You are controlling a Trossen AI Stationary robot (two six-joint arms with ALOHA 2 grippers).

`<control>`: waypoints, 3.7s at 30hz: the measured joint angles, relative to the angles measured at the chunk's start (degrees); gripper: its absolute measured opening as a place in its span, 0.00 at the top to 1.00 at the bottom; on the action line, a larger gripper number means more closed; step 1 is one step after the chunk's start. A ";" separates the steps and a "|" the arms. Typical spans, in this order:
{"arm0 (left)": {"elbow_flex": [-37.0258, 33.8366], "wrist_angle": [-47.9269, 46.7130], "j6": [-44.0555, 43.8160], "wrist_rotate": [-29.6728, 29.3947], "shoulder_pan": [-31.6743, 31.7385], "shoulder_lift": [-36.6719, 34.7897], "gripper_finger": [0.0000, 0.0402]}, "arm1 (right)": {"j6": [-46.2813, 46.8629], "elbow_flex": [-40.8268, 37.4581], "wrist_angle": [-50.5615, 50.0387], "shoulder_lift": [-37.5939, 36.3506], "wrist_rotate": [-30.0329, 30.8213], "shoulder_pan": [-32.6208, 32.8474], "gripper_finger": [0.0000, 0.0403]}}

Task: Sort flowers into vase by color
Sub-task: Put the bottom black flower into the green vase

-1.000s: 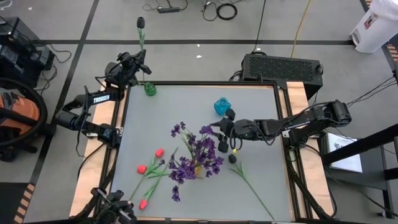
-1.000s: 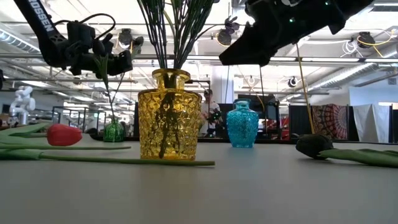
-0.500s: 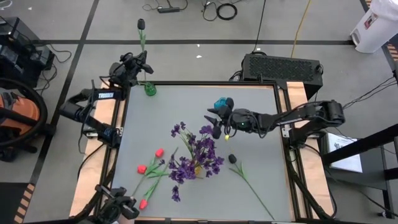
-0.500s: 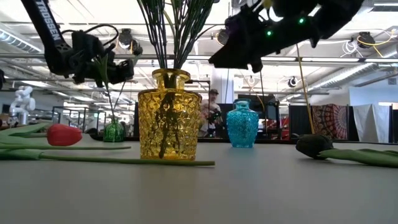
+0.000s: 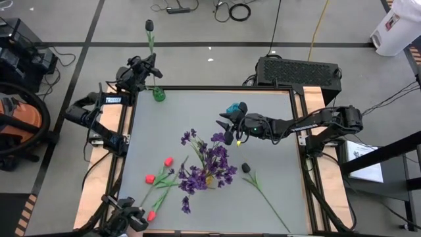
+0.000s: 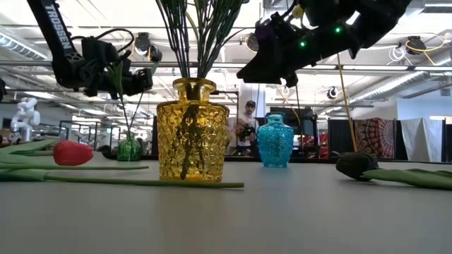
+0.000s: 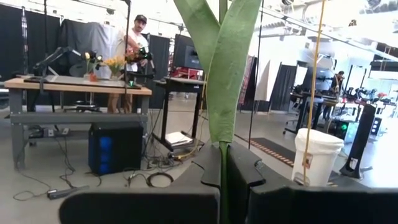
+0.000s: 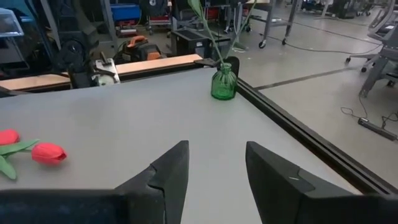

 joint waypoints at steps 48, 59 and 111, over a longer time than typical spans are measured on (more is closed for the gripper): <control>0.00 -1.67 3.18 -0.83 -1.18 0.00 1.00 | 1.94 0.00 -0.20 0.00 -2.99 0.44 0.63; 0.00 -2.06 2.53 -1.13 -2.10 0.00 1.00 | 1.94 0.00 -0.20 -0.02 -3.02 0.44 0.63; 0.00 -0.53 4.03 -6.65 -6.10 4.46 1.00 | 2.55 0.00 -0.65 -0.04 -3.00 0.42 0.63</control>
